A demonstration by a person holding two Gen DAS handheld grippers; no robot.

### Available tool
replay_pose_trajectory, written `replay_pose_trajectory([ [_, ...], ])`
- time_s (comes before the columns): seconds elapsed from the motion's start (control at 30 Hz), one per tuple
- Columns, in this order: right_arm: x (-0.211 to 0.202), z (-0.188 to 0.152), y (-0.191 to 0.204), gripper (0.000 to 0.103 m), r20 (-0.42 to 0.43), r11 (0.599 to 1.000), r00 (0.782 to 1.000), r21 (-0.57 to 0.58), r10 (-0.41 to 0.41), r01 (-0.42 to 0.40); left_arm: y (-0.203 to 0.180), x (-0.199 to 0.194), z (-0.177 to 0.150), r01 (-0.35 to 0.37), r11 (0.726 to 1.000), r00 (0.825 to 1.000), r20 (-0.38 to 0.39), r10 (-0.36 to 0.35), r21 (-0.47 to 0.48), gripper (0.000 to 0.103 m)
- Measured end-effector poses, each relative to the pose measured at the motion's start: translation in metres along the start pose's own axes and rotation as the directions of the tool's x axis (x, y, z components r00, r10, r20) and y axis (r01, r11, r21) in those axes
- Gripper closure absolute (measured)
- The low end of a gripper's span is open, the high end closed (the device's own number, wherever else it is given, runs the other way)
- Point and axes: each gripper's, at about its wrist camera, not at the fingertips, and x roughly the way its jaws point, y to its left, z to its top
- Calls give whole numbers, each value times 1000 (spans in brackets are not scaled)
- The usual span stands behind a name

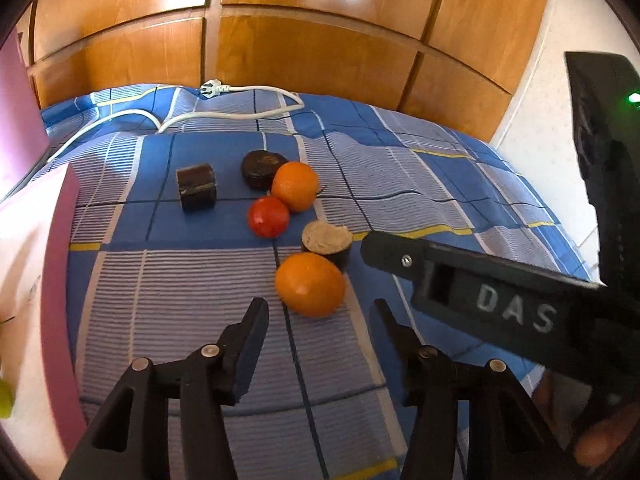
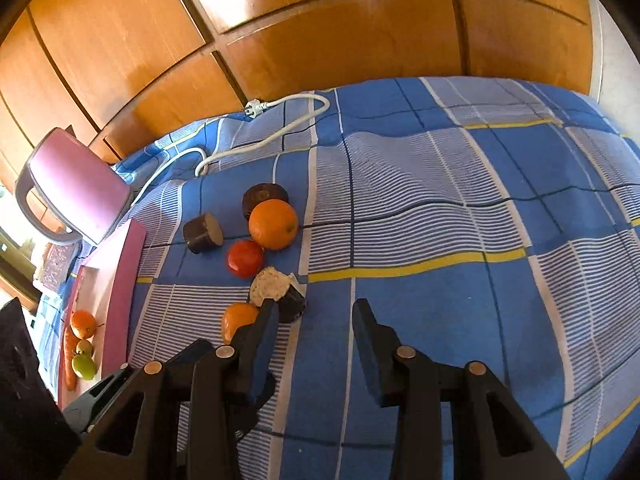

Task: Organize fruits
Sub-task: 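Move both tools back toward the remaining fruits, then grasp the large orange with the left tool while the right grasps an eggplant slice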

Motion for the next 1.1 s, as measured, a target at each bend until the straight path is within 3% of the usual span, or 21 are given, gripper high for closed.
replay_pose_trajectory([
  [0.1, 6, 2, 1, 64, -12, 1000, 1000, 6, 10, -10, 5, 10, 3, 6, 1000, 1000, -6, -7, -29, 53],
  [0.13, 7, 2, 0, 64, -16, 1000, 1000, 6, 15, -15, 6, 10, 3, 8, 999, 1000, 5, -8, -31, 64],
  [0.17, 9, 2, 1, 64, -19, 1000, 1000, 5, 20, -20, 7, 11, 4, 16, 999, 1000, 5, -16, -32, 65],
  [0.3, 17, 5, 6, 64, -31, 999, 999, 0, 36, -36, 19, 6, 3, 6, 997, 1000, 29, -3, -83, 66],
  [0.5, 31, 10, 15, 64, -45, 998, 997, -12, 59, -59, 39, -5, -5, -135, 981, 989, 45, 143, -142, 66],
  [0.53, 35, 11, 18, 60, -46, 998, 997, -21, 61, -62, 40, -4, -6, -149, 979, 986, 48, 157, -140, 66],
  [0.57, 38, 11, 20, 56, -53, 998, 997, -31, 56, -58, 41, -2, -5, -153, 979, 986, 47, 161, -136, 66],
  [0.67, 43, 10, 27, 56, -43, 996, 999, -80, 24, -27, 43, 2, -3, -156, 979, 986, 40, 162, -135, 66],
  [0.7, 44, 9, 29, 57, -40, 995, 999, -101, 14, -18, 44, 4, -2, -152, 979, 987, 39, 158, -138, 66],
  [0.77, 44, 8, 28, 68, -30, 993, 1000, -120, 1, -5, 44, 5, -2, -151, 979, 987, 40, 157, -137, 66],
  [1.1, 36, -2, 25, 69, 12, 973, 999, -226, -51, 52, 40, 7, -5, -177, 978, 982, 41, 183, -109, 66],
])
